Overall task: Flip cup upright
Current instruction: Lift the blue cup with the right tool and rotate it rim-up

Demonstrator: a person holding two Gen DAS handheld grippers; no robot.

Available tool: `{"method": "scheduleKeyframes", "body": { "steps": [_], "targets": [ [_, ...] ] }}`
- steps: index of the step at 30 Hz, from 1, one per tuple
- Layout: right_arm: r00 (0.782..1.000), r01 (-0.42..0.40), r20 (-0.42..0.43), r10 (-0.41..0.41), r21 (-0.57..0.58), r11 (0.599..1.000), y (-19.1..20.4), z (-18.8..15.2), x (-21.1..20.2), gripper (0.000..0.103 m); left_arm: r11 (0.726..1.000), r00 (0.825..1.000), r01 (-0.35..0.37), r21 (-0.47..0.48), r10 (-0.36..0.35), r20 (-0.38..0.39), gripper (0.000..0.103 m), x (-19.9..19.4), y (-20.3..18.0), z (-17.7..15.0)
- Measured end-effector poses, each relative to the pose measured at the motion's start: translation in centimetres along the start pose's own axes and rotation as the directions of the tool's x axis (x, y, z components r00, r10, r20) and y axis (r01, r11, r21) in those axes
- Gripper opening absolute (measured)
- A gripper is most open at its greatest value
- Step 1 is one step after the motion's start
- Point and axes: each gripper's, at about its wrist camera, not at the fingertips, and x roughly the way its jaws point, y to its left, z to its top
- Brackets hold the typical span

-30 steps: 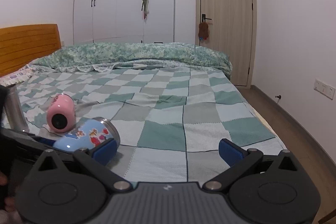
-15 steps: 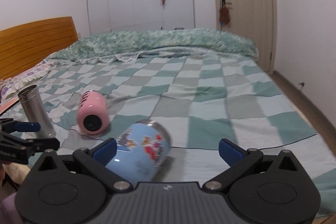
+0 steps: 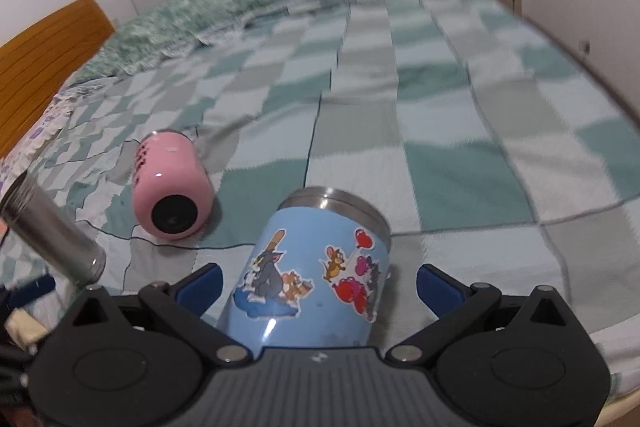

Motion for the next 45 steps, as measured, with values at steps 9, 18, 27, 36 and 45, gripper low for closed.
{"method": "scheduleKeyframes", "body": {
  "steps": [9,18,27,36,45],
  "targets": [
    [0.986,-0.029,-0.159,0.06,0.189,0.982,-1.3,1.7,4.8,0.102,1.0,1.0,0.011,-0.013,-0.011,-0.001,0.103,0.3,0.1,-0.3],
    [0.99,-0.053,-0.121,0.076,0.187,0.981,-1.2,1.1,4.4,0.087,1.0,1.0,-0.011,-0.027,0.01,-0.011,0.103,0.8,0.5,-0.4],
    [0.997,-0.071,-0.008,0.072,0.097,0.993,-0.6,0.0,2.2,0.086,0.999,1.0,-0.017,-0.037,0.016,-0.019,0.103,0.9,0.6,-0.6],
    [0.969,-0.117,0.22,0.112,0.011,0.993,-1.5,-2.6,-2.4,0.085,0.999,1.0,-0.012,-0.039,0.012,-0.006,0.103,0.1,0.0,-0.5],
    [0.86,0.127,0.508,-0.051,-0.116,0.985,-3.5,-0.8,-6.5,0.084,0.999,0.999,-0.002,-0.04,0.004,0.036,0.103,-0.5,-2.2,0.3]
  ]
}}
